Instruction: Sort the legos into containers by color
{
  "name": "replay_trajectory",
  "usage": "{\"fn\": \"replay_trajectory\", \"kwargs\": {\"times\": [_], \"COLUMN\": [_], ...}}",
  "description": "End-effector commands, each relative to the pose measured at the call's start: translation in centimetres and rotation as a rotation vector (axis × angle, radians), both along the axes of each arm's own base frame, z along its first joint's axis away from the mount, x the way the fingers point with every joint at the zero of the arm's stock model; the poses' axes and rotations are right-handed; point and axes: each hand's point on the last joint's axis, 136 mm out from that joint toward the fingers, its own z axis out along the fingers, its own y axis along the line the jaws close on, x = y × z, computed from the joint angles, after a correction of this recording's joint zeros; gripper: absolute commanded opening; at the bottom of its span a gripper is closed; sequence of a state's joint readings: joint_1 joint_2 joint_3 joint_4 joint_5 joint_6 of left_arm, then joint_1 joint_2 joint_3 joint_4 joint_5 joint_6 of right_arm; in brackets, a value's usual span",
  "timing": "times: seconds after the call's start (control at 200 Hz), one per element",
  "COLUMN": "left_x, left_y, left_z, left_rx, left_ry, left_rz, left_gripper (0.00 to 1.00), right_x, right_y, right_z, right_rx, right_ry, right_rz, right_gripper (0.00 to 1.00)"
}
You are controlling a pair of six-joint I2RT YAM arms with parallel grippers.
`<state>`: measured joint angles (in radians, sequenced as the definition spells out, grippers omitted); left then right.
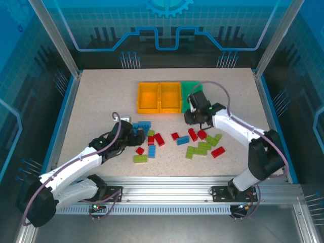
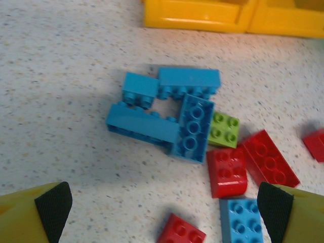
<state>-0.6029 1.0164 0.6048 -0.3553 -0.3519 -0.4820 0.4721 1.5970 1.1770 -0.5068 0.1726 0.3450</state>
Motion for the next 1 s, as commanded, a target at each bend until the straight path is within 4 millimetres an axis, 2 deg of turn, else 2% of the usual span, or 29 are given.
{"fn": "replay_trajectory", "kwargs": {"times": [0.0,0.11,0.195,0.395,0.59,0.72,0.83,0.995], "left_x": [-0.5,-1.1,-1.8,-2.5,-2.7,-2.9,-3.0,-3.3], "left_y": [-0.3,-1.4,-2.9,-5.4,-7.5,-8.5,-8.9,-9.6], "left_z": [-0.1,-0.6,-0.8,-2.5,-4.1,-5.4,-6.2,-6.8], "left_rx": [0.044,0.013,0.015,0.077,0.101,0.096,0.094,0.093], "left_ry": [0.020,0.051,0.055,0.116,0.181,0.229,0.265,0.283], "left_rz": [0.014,0.008,-0.035,-0.134,-0.181,-0.193,-0.181,-0.203], "left_gripper": [0.99,0.99,0.99,0.99,0.97,0.93,0.90,0.85], "right_x": [3.4,6.8,8.6,10.8,11.1,10.7,10.2,8.8], "right_y": [-0.8,-2.3,-2.6,-2.0,-1.7,-1.7,-1.8,-2.2], "right_z": [-0.6,-1.7,-2.3,-3.9,-4.4,-4.3,-3.4,-1.5], "right_rx": [-0.036,-0.042,-0.030,-0.036,-0.028,-0.024,-0.008,0.010], "right_ry": [0.033,0.068,0.078,0.118,0.131,0.141,0.120,0.066], "right_rz": [0.003,-0.075,-0.099,-0.099,-0.099,-0.095,-0.095,-0.093], "right_gripper": [0.27,0.27,0.27,0.33,0.42,0.53,0.61,0.68]}}
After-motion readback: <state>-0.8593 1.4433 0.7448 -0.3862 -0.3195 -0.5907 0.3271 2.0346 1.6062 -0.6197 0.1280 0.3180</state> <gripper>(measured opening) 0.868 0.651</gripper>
